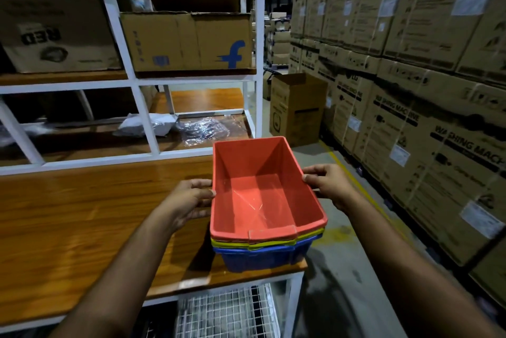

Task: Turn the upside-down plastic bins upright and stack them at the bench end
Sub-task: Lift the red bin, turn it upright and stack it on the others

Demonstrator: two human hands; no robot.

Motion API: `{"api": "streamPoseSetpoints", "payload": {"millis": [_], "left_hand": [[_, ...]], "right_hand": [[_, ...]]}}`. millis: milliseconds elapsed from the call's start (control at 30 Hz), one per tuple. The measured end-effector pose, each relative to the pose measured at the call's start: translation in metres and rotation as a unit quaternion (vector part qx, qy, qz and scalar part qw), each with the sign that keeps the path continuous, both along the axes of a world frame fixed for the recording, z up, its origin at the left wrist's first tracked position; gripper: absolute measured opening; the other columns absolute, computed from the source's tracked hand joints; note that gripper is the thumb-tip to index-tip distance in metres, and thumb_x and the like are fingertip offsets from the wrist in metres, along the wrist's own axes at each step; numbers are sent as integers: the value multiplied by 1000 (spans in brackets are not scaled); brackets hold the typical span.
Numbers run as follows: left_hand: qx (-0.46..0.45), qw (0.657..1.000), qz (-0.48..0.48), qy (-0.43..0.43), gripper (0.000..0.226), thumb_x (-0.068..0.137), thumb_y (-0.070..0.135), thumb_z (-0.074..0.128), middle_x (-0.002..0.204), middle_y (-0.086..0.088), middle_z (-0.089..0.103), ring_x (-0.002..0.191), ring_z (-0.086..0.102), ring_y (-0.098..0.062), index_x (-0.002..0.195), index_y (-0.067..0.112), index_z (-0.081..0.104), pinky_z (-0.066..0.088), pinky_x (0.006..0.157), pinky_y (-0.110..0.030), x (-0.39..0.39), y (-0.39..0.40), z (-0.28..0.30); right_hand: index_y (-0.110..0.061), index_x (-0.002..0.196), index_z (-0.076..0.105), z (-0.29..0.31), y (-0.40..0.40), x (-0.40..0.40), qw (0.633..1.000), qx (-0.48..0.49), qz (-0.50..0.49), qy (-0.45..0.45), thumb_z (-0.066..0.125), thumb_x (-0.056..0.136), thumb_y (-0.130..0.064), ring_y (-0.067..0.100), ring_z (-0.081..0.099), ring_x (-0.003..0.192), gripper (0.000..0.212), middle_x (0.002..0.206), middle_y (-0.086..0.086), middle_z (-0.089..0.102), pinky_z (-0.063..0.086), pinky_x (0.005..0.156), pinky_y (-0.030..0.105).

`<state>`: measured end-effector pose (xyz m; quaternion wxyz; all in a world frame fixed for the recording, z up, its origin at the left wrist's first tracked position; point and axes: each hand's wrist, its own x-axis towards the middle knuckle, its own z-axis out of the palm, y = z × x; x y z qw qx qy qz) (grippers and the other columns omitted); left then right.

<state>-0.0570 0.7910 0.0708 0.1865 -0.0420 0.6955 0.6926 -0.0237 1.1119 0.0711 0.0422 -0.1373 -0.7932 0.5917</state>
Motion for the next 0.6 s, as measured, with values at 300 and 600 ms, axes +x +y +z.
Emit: {"api": "streamPoseSetpoints", "payload": {"millis": [300, 600], "left_hand": [[-72, 997, 28, 22, 29, 89, -2, 59, 98, -10, 73, 86, 69, -18, 115, 10, 63, 55, 58, -31, 9, 3, 4], [-136, 984, -36, 106, 36, 95, 16, 59, 115, -4, 68, 98, 65, -14, 131, 13, 58, 55, 72, -33, 37, -8, 8]], "right_hand": [[-8, 113, 72, -4, -8, 5, 993, 110, -35, 15, 65, 90, -10, 21, 72, 81, 24, 92, 10, 75, 59, 65, 34], [-18, 109, 75, 7, -41, 35, 930, 355, -62, 73, 64, 87, -28, 21, 68, 94, 27, 102, 3, 75, 52, 82, 32]]}}
